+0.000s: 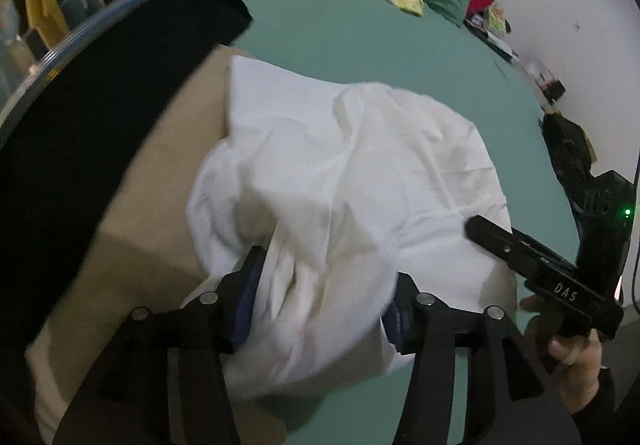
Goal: Fold large clothes
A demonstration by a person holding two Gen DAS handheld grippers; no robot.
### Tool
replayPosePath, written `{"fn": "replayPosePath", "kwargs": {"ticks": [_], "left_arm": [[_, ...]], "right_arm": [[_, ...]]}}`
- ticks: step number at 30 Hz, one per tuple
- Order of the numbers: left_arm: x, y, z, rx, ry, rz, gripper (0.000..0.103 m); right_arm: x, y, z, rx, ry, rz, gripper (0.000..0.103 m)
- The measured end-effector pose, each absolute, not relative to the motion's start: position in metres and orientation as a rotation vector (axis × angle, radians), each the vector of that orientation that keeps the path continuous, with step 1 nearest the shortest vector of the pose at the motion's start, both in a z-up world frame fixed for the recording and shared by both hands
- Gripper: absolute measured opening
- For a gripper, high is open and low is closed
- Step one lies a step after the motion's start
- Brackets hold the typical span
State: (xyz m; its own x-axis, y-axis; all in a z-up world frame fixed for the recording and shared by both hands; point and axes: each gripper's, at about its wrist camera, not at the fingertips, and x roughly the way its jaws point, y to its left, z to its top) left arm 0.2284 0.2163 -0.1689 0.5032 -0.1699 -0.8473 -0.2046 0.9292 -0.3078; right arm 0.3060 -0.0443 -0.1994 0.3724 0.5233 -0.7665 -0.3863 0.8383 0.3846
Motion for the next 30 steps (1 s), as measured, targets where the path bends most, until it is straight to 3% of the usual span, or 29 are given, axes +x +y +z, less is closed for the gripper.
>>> {"fn": "replayPosePath", "kwargs": {"ticks": [6, 30], "left_arm": [[0.197, 0.209, -0.15, -0.362, 1.014, 0.093, 0.06], [0.082, 0.079, -0.064, -0.296, 0.877, 0.042, 0.06]], "right_arm": [[0.277, -0.088, -0.178, 0.079, 1.035, 0.517, 0.09], [0.152, -0.209, -0.097, 0.031, 1.004, 0.403, 0.09]]}}
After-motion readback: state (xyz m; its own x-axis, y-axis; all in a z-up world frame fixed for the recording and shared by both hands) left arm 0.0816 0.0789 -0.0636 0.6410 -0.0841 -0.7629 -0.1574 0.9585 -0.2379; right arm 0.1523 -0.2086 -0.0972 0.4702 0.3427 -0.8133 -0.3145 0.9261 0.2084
